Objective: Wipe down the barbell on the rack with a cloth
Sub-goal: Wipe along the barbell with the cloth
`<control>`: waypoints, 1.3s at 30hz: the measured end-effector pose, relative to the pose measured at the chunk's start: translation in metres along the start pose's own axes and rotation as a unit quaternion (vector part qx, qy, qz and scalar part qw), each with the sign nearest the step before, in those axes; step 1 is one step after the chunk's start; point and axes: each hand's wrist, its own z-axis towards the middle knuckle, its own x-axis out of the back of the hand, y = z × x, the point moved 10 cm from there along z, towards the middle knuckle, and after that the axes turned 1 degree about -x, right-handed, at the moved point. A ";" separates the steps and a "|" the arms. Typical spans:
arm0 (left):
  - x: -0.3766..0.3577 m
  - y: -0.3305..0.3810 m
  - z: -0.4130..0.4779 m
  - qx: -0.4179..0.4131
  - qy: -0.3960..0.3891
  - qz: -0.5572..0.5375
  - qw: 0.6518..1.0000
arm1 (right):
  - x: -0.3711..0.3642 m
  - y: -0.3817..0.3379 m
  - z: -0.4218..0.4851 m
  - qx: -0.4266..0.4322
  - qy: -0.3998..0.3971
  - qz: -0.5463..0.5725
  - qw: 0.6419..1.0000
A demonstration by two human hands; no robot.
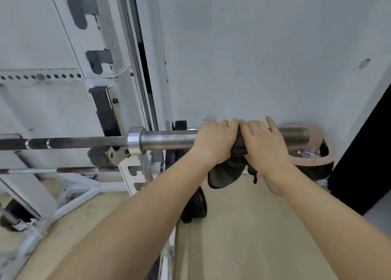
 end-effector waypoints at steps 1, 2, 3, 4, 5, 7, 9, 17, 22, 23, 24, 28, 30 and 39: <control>0.001 -0.008 -0.004 0.015 -0.005 0.010 1.000 | 0.000 -0.004 0.001 0.004 -0.008 0.004 1.000; 0.000 -0.021 -0.012 0.034 -0.011 0.023 0.999 | 0.002 -0.013 0.003 0.011 -0.014 0.012 1.000; 0.000 -0.035 -0.022 0.049 -0.016 0.033 0.998 | 0.003 -0.026 0.006 0.022 -0.021 0.021 0.999; 0.000 -0.051 -0.033 0.061 -0.019 0.041 0.997 | 0.004 -0.041 0.010 0.035 -0.028 0.030 0.999; 0.000 -0.068 -0.045 0.071 -0.022 0.049 0.996 | 0.006 -0.058 0.014 0.046 -0.032 0.039 0.998; 0.000 -0.104 -0.069 0.090 -0.028 0.076 0.993 | 0.013 -0.098 0.026 0.057 -0.034 0.058 0.996; -0.003 -0.133 -0.087 0.089 -0.027 0.108 0.990 | 0.019 -0.136 0.043 0.061 -0.042 0.073 0.995; -0.015 -0.141 -0.074 0.083 -0.041 0.130 0.987 | 0.027 -0.158 0.067 0.090 -0.014 0.085 0.992; -0.042 -0.151 -0.055 0.066 -0.298 -0.002 0.952 | 0.031 -0.152 0.049 0.078 0.127 0.021 0.989; -0.047 -0.151 -0.054 0.071 -0.345 -0.052 0.934 | 0.030 -0.152 0.048 0.080 0.133 0.020 0.988; -0.049 -0.150 -0.054 0.072 -0.375 -0.087 0.920 | 0.029 -0.152 0.052 0.086 0.110 0.026 0.990; -0.038 -0.150 -0.061 0.070 -0.266 -0.021 0.961 | 0.002 -0.153 0.076 0.130 -0.144 0.133 0.972; -0.022 -0.141 -0.072 0.066 -0.108 0.076 0.989 | -0.010 -0.154 0.085 0.143 -0.264 0.168 0.939; -0.035 -0.144 -0.058 0.066 -0.269 0.004 0.961 | 0.010 -0.153 0.072 0.113 -0.039 0.067 0.991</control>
